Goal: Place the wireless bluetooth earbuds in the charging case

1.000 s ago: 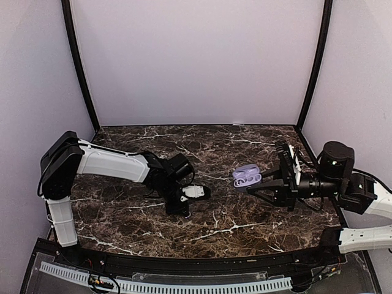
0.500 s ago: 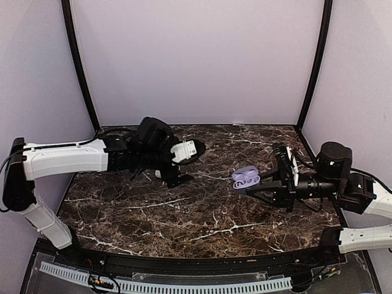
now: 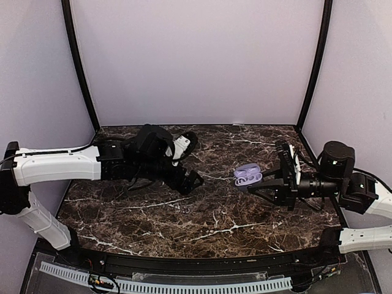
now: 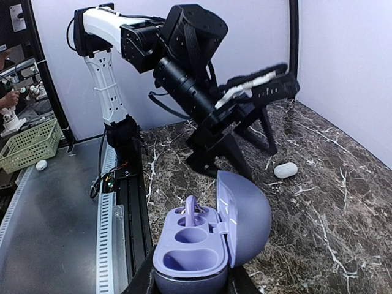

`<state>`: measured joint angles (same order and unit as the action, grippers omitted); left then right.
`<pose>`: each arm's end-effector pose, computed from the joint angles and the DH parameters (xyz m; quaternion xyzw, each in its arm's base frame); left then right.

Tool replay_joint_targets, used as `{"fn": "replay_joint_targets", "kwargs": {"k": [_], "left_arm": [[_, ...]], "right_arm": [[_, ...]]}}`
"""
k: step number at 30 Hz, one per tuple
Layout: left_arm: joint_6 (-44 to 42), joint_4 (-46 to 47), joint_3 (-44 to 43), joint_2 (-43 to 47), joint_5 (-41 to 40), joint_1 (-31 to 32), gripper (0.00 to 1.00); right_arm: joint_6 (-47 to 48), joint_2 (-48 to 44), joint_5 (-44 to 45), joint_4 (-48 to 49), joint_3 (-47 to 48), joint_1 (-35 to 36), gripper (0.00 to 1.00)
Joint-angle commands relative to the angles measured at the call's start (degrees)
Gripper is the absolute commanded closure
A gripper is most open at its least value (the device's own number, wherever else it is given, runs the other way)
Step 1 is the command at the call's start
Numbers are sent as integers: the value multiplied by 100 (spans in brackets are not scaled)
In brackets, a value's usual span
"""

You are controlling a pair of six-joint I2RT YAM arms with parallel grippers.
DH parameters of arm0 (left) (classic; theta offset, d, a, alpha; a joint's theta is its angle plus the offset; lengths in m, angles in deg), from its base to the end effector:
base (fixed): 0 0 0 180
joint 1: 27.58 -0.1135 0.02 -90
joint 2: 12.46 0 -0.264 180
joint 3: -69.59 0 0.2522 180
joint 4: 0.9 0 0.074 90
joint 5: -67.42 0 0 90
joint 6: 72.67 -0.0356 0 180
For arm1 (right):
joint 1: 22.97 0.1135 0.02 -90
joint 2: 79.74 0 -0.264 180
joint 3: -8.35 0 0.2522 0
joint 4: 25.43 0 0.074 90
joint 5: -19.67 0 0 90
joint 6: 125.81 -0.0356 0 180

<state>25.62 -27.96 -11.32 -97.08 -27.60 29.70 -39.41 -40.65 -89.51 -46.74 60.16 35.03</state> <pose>0.1869 -0.2852 0.3040 0.3404 0.7993 -0.2353 0.4357 0.0789 0.1483 0.3194 -0.4383 0.6152 0.4378 0.4877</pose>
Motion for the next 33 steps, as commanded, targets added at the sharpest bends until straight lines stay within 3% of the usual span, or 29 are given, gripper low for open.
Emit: {"fn": "replay_joint_targets", "kwargs": {"k": [1, 7, 13, 23, 33], "left_arm": [[1988, -820, 93, -513, 564, 428, 1], [3033, -1562, -471, -1741, 664, 715, 22], [3553, -1580, -569, -2179, 722, 759, 36], [3429, -1909, -780, -2552, 170, 647, 39], [3275, -1799, -688, -2630, 246, 470, 43]], "right_arm": [[-79, -90, 50, 78, 137, -99, 100], [-80, -66, -7, 62, 117, -166, 100], [-76, -123, -19, 58, 58, -185, 100], [-36, -92, -27, 46, 54, -192, 100], [-27, -108, 8, 23, 39, -195, 100]]}}
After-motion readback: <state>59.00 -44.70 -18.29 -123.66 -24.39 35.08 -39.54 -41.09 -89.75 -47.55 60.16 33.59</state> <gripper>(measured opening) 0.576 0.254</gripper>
